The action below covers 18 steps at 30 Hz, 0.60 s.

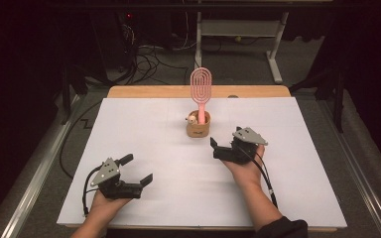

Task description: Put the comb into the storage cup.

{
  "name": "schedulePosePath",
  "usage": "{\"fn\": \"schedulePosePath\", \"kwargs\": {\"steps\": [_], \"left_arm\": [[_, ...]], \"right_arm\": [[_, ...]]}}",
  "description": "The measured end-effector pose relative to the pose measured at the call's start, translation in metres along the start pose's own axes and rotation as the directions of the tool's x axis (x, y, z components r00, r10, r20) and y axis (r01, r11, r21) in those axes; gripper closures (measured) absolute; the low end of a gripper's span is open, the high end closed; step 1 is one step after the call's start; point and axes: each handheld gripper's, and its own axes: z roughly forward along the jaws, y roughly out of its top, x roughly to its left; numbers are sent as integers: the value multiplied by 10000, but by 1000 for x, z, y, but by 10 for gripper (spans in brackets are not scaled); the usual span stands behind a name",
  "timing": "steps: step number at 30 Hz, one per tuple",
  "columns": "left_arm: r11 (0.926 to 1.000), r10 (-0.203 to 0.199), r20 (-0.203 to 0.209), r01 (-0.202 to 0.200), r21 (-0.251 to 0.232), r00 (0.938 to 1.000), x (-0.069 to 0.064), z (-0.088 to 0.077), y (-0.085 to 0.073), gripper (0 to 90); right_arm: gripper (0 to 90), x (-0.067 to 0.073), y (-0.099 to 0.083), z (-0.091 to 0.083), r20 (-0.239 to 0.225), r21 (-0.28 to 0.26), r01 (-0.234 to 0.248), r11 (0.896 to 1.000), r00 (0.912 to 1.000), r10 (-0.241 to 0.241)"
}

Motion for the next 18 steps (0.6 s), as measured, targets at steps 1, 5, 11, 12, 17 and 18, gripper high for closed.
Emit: {"fn": "schedulePosePath", "kwargs": {"steps": [1,5,11,12,17,18], "left_arm": [[10000,23,-15,-23,-3,10000,0,0,0,0],[10000,-46,-104,46,-31,9999,2,-2,0,0],[9999,-152,-212,151,-73,9997,5,-5,0,0],[9998,-178,-225,176,-73,9996,6,-6,0,0],[9998,-163,-340,160,-81,9993,8,-8,0,0],[9998,-160,-353,157,-85,9992,9,-8,0,0]], "right_arm": [[2,-1,-2,-3,-44,-5,-31,10000,10000,31],[2,-2,-9,-18,-166,-46,127,9999,9998,-128],[3,-4,-18,-44,-296,-242,466,9986,9984,-473],[2,-5,-20,-48,-312,-270,520,9983,9981,-528],[2,-14,-33,-70,-313,-324,402,9987,9987,-412],[2,-17,-35,-75,-242,-343,359,9988,9990,-367]]}}
